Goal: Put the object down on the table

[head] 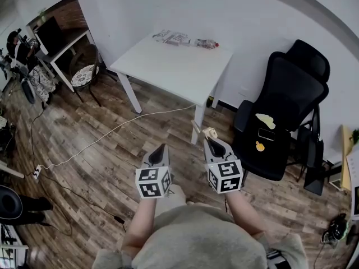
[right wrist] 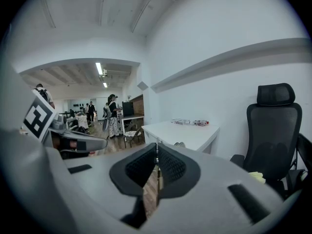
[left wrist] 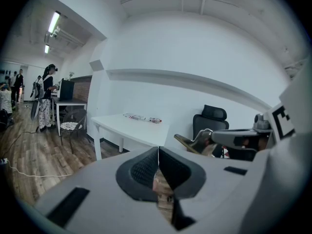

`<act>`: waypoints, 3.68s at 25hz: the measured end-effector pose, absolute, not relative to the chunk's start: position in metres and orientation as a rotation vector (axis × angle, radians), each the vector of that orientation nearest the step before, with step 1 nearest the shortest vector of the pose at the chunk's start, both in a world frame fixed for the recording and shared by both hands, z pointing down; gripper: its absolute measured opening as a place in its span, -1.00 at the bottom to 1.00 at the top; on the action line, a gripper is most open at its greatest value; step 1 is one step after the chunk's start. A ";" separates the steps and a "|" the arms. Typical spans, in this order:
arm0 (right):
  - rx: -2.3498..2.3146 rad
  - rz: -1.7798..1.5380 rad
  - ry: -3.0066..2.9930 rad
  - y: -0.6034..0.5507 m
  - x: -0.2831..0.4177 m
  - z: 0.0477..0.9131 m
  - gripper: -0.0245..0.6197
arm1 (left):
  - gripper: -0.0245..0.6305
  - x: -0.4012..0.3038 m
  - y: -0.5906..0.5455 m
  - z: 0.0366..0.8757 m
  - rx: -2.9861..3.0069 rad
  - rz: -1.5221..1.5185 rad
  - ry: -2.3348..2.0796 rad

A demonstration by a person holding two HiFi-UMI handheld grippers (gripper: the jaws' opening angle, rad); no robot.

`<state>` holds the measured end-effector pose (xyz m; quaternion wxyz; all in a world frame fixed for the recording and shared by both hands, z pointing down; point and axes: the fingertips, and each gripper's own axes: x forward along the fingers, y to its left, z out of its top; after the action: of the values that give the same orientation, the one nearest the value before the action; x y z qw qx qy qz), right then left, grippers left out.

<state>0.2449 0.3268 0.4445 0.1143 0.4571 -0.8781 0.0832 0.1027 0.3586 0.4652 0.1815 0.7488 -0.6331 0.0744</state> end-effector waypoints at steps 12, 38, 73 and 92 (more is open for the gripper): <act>1.360 0.261 -2.560 0.263 0.220 0.447 -0.88 | -0.90 0.076 0.294 0.473 2.105 0.199 -1.767; 1.443 0.289 -2.496 0.063 0.104 0.434 -0.88 | -0.90 -0.043 0.087 0.464 2.130 0.219 -1.683; 1.513 0.302 -2.409 -0.101 0.033 0.458 -0.88 | -0.90 -0.118 -0.077 0.491 2.150 0.243 -1.598; 1.484 0.359 -2.337 -0.205 0.031 0.501 -0.88 | -0.90 -0.124 -0.172 0.511 2.110 0.286 -1.582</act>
<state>0.0313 -0.2051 0.5009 0.1741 0.5234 -0.8244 0.1267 -0.1240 -0.1716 0.5110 0.2420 0.7718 -0.5786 0.1047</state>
